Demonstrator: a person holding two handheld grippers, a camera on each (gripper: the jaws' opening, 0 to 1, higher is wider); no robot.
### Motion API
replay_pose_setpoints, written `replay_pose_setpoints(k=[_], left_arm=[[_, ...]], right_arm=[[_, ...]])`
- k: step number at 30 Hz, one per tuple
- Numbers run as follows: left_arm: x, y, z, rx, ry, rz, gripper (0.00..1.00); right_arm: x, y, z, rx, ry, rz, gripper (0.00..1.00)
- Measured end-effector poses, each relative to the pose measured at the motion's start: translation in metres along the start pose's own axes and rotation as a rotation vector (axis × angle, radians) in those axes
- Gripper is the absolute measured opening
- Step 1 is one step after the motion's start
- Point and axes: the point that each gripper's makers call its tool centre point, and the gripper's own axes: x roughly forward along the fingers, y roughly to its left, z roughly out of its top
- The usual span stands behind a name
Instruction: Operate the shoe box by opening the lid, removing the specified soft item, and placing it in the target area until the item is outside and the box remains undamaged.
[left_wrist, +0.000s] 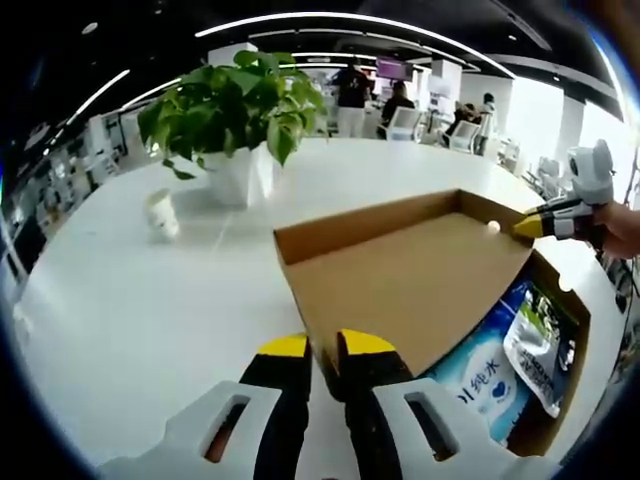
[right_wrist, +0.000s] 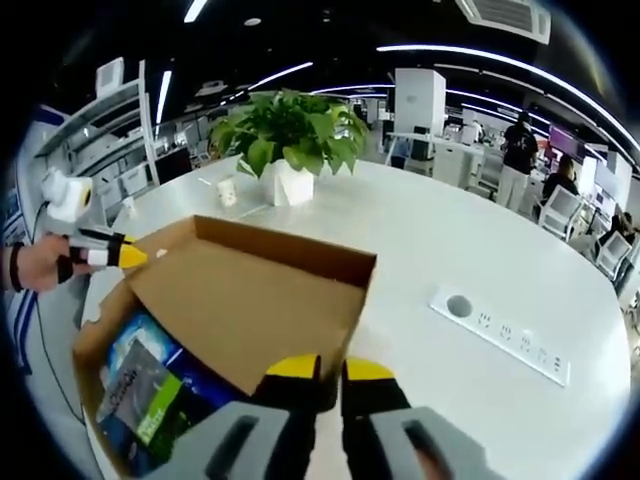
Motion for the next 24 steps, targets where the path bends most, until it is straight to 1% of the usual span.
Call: replay_pose_setpoints(k=[6, 24], left_arm=[[0.0, -0.0013, -0.0012, 0.003, 0.003, 0.002, 0.09], [0.0003, -0.0015, -0.0022, 0.005, 0.01, 0.002, 0.1]], right_arm=[[-0.0007, 0.0013, -0.004, 0.003, 0.007, 0.003, 0.03], [-0.0006, 0.0022, -0.0066, 0.011, 0.01, 0.002, 0.04]])
